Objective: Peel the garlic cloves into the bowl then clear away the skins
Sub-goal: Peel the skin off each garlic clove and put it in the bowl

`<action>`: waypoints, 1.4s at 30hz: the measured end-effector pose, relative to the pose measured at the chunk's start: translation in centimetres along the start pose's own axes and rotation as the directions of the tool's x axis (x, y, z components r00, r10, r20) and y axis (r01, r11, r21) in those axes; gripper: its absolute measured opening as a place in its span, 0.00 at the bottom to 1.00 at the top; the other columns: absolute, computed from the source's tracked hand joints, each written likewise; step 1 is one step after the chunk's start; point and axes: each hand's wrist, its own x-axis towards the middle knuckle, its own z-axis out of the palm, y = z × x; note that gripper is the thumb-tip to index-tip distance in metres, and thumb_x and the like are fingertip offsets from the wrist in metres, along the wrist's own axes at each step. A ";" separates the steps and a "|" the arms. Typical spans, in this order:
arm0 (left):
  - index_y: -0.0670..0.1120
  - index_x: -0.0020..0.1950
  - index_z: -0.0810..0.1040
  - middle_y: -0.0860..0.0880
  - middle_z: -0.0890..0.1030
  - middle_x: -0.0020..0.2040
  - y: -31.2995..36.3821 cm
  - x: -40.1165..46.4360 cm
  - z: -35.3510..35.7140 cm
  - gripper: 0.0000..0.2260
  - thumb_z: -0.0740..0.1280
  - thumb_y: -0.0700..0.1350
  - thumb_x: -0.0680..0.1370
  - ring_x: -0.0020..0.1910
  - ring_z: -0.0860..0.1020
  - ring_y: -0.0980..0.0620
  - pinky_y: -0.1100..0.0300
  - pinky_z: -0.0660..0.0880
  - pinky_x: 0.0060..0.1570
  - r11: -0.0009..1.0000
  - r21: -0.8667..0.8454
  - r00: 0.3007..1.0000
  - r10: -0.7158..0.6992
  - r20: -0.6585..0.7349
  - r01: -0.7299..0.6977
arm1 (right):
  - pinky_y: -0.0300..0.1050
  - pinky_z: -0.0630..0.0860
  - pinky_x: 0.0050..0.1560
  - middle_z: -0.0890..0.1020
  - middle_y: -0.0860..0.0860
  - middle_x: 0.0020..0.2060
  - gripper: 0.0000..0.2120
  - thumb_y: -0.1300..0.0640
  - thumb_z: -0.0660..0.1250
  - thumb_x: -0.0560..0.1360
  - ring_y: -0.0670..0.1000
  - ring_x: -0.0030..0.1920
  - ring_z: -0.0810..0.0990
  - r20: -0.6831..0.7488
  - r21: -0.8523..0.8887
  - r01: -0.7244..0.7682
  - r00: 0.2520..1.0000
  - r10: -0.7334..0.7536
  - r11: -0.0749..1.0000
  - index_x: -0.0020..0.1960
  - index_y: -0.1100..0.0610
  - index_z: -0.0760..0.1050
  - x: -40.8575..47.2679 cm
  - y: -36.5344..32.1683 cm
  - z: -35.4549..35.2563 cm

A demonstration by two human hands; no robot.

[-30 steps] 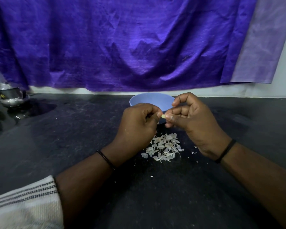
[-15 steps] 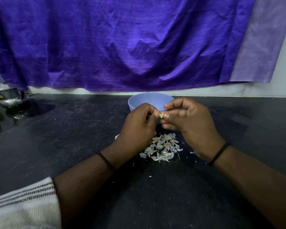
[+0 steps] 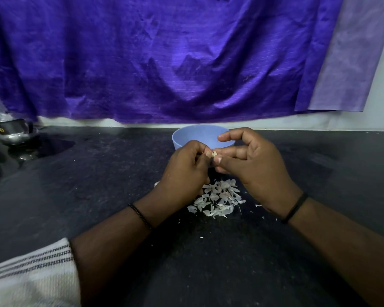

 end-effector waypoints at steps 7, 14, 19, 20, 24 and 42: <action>0.46 0.48 0.74 0.43 0.79 0.32 -0.2 0.1 0.1 0.07 0.59 0.42 0.84 0.22 0.74 0.56 0.61 0.71 0.23 0.999 -0.044 1.000 -0.019 0.000 0.019 | 0.47 0.83 0.48 0.87 0.55 0.43 0.13 0.69 0.67 0.77 0.53 0.45 0.87 0.017 0.008 0.005 1.000 -0.005 1.000 0.56 0.55 0.75 0.1 0.1 0.0; 0.46 0.49 0.74 0.45 0.77 0.31 -0.7 0.4 0.0 0.06 0.60 0.41 0.84 0.25 0.75 0.53 0.57 0.74 0.25 0.994 -0.105 0.998 -0.047 -0.031 0.043 | 0.46 0.83 0.46 0.87 0.56 0.42 0.13 0.69 0.69 0.76 0.54 0.45 0.87 0.026 0.045 -0.006 1.000 0.005 0.999 0.57 0.56 0.75 0.1 0.1 -0.2; 0.44 0.49 0.75 0.42 0.78 0.31 -0.7 0.4 0.0 0.06 0.60 0.41 0.83 0.23 0.74 0.52 0.59 0.72 0.24 0.991 -0.122 0.998 -0.064 -0.012 0.062 | 0.46 0.82 0.46 0.87 0.57 0.42 0.17 0.70 0.73 0.72 0.53 0.43 0.86 0.036 0.057 -0.011 0.999 0.009 0.998 0.57 0.57 0.75 0.0 0.0 -0.1; 0.44 0.49 0.75 0.40 0.79 0.32 -0.7 0.4 0.1 0.06 0.61 0.41 0.83 0.23 0.74 0.51 0.59 0.71 0.23 0.989 -0.130 0.998 -0.067 -0.007 0.066 | 0.46 0.83 0.45 0.87 0.57 0.41 0.17 0.70 0.73 0.72 0.53 0.43 0.86 0.033 0.060 -0.013 0.999 0.011 0.998 0.57 0.58 0.75 0.0 0.0 -0.1; 0.44 0.48 0.75 0.40 0.79 0.32 -0.6 0.3 0.2 0.06 0.61 0.41 0.83 0.23 0.74 0.50 0.59 0.71 0.23 0.985 -0.158 0.998 -0.066 0.011 0.067 | 0.47 0.84 0.44 0.86 0.58 0.40 0.16 0.70 0.73 0.72 0.55 0.42 0.86 0.011 0.059 -0.011 1.000 0.010 0.998 0.57 0.59 0.74 -0.1 0.0 -0.1; 0.44 0.36 0.75 0.49 0.77 0.31 -0.3 0.2 -0.7 0.11 0.61 0.43 0.79 0.31 0.74 0.51 0.49 0.73 0.34 0.976 0.218 0.996 -0.011 -0.090 0.031 | 0.39 0.79 0.38 0.85 0.51 0.38 0.05 0.64 0.73 0.74 0.48 0.39 0.82 -0.050 -0.121 0.032 0.998 -0.038 0.992 0.48 0.56 0.82 0.5 0.6 -1.1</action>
